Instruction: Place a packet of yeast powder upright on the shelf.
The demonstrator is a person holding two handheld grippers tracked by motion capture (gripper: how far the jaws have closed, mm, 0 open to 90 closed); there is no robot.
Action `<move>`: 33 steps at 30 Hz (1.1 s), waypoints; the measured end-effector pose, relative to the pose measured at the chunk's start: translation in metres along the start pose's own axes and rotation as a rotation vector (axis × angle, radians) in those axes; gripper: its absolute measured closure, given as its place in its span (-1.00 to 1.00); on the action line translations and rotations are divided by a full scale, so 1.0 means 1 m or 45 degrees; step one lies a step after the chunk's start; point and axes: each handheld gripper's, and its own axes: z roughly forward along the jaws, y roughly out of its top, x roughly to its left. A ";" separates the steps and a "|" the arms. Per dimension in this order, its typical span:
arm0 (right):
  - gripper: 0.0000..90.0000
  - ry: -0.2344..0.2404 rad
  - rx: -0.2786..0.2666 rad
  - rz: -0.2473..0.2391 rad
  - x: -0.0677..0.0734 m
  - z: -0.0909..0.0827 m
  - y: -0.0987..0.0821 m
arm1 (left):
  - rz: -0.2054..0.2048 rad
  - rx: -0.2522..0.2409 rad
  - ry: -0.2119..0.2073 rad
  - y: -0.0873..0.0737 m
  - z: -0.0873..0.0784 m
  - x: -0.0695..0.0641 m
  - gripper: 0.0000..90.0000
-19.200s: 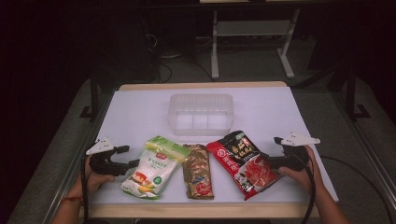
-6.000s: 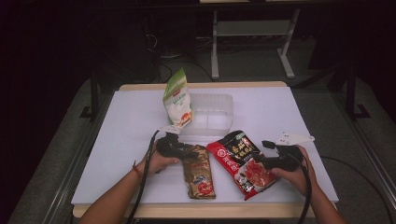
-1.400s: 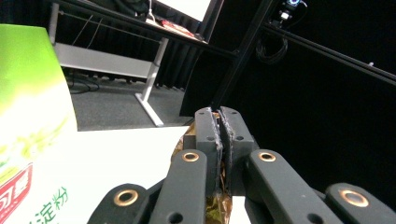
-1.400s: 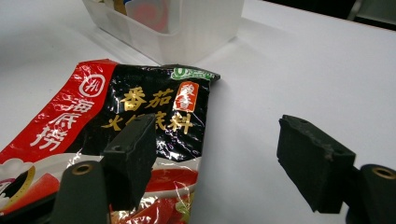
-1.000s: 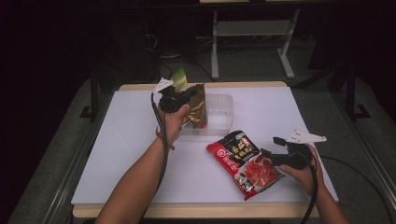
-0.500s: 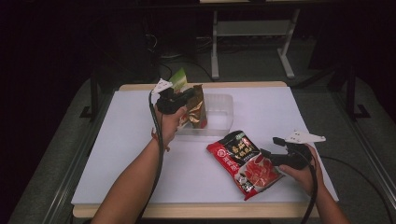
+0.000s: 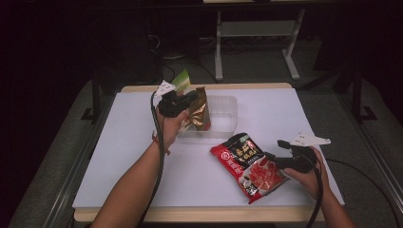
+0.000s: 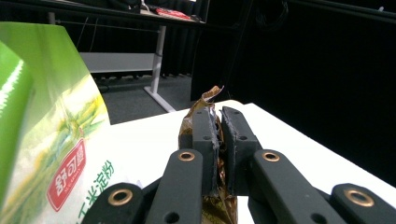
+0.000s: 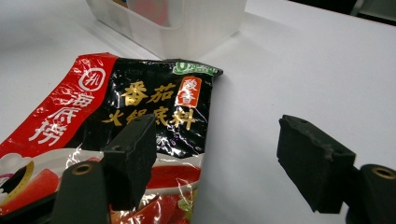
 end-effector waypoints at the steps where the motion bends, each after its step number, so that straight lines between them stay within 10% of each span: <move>1: -0.38 -0.002 0.002 -0.002 0.000 0.000 0.000 | 0.004 0.001 0.000 0.000 0.000 0.000 0.88; 13: -0.37 -0.009 0.033 -0.006 0.002 -0.004 -0.006 | 0.102 0.019 0.032 0.001 -0.005 -0.002 0.78; 33: -0.33 0.004 0.085 -0.005 0.005 -0.005 -0.012 | 0.295 0.056 -0.092 -0.014 -0.047 -0.007 0.37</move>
